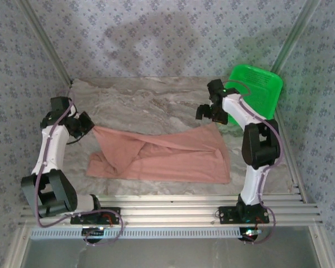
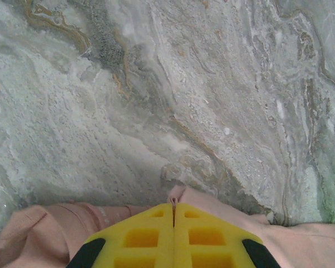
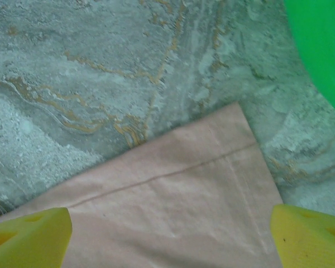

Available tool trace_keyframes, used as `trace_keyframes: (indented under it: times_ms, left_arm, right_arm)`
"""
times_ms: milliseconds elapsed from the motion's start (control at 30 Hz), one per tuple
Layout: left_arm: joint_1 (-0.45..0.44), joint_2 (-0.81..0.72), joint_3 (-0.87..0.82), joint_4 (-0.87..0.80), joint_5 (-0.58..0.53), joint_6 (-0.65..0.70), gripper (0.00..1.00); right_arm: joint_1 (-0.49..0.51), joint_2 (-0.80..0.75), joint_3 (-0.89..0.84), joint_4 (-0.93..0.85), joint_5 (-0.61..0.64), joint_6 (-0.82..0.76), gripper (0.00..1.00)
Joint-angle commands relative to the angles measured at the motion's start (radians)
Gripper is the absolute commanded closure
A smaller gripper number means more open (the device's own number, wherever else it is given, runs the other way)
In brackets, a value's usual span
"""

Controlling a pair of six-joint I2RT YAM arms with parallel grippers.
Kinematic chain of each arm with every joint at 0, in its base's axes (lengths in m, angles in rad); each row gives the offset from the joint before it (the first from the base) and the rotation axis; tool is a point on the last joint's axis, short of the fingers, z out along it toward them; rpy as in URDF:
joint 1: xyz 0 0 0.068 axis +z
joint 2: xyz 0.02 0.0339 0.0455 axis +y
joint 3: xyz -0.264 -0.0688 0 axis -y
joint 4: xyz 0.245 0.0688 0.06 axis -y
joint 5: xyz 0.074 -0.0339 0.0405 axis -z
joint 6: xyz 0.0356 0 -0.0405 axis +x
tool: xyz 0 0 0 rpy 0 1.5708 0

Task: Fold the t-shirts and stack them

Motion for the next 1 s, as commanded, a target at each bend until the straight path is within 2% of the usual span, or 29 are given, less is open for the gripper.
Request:
trace_keyframes:
  times_ms: [0, 167, 267, 467, 967]
  left_arm:
    - [0.033, 0.028, 0.040, -0.019, 0.019, 0.063, 1.00]
    - [0.051, 0.072, 0.057, 0.013, 0.103, 0.057, 1.00]
    - [0.033, 0.083, 0.050, 0.031, 0.118, 0.041, 1.00]
    - [-0.015, 0.106, 0.042, 0.072, 0.122, 0.039, 1.00]
    - [-0.018, 0.078, 0.011, 0.065, 0.115, 0.052, 1.00]
  right_arm:
    - [0.008, 0.079, 0.107, -0.082, 0.008, -0.004, 0.08]
    - [0.033, 0.184, 0.234, -0.200, 0.025, 0.001, 0.10]
    - [0.046, 0.222, 0.269, -0.265, 0.091, 0.002, 0.13]
    - [0.052, 0.272, 0.287, -0.278, 0.176, 0.012, 0.19]
    - [0.061, 0.383, 0.345, -0.242, 0.273, 0.081, 0.30]
